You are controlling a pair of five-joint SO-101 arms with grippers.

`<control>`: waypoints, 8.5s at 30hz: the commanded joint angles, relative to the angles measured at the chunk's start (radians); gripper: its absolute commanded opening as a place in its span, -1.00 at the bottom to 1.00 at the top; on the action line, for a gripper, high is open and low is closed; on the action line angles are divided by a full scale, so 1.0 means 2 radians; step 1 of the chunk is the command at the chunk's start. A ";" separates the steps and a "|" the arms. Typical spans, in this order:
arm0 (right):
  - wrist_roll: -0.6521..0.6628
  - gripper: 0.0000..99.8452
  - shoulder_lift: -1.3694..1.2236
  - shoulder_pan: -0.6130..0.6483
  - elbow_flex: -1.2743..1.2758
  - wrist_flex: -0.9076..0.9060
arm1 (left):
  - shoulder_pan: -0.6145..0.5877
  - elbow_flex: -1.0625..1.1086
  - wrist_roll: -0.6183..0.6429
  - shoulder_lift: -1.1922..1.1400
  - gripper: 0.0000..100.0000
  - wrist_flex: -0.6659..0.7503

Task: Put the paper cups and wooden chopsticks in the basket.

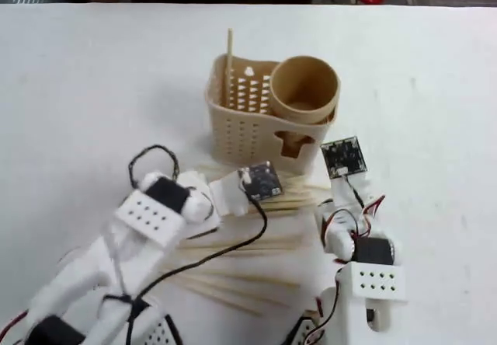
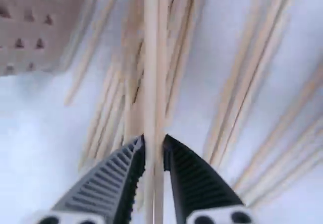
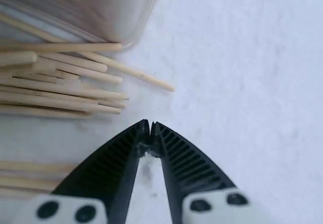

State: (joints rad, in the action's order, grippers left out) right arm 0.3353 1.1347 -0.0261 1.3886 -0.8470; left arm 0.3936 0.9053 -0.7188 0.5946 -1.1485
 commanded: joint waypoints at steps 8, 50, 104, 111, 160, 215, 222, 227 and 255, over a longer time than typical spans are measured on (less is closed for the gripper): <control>-0.002 -0.96 0.007 -0.002 -0.004 0.007 | -0.049 -0.114 -0.004 0.134 -0.95 -0.108; -0.002 -0.96 0.007 0.025 0.001 0.007 | -0.058 -0.283 0.362 -0.066 -0.96 0.404; -0.002 -0.96 0.007 0.024 0.001 0.008 | -0.103 -0.076 0.362 -0.003 -0.80 0.464; -0.002 -0.96 0.007 0.025 0.001 0.008 | -0.161 -0.078 0.362 0.102 -0.80 0.361; 0.273 -0.59 -0.495 0.372 -0.269 -0.053 | -0.415 -0.196 0.422 -0.342 -0.80 0.316; 0.220 -0.97 -0.438 0.322 -0.225 -0.005 | -0.409 -0.194 0.420 -0.341 -0.80 0.302; 0.187 -0.97 -0.384 0.308 -0.228 -0.020 | -0.408 -0.196 0.420 -0.341 -0.80 0.304; 0.156 -0.97 -0.238 0.306 -0.225 -0.079 | -0.398 -0.195 0.420 -0.341 -0.80 0.302; 0.215 -0.97 -0.029 0.265 -0.189 -0.175 | -0.398 -0.195 0.420 -0.341 -0.80 0.302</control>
State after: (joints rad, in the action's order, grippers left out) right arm 0.6467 1.1515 0.4803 1.0157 -1.1462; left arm -0.4135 0.5662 0.1128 -0.0959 -0.5424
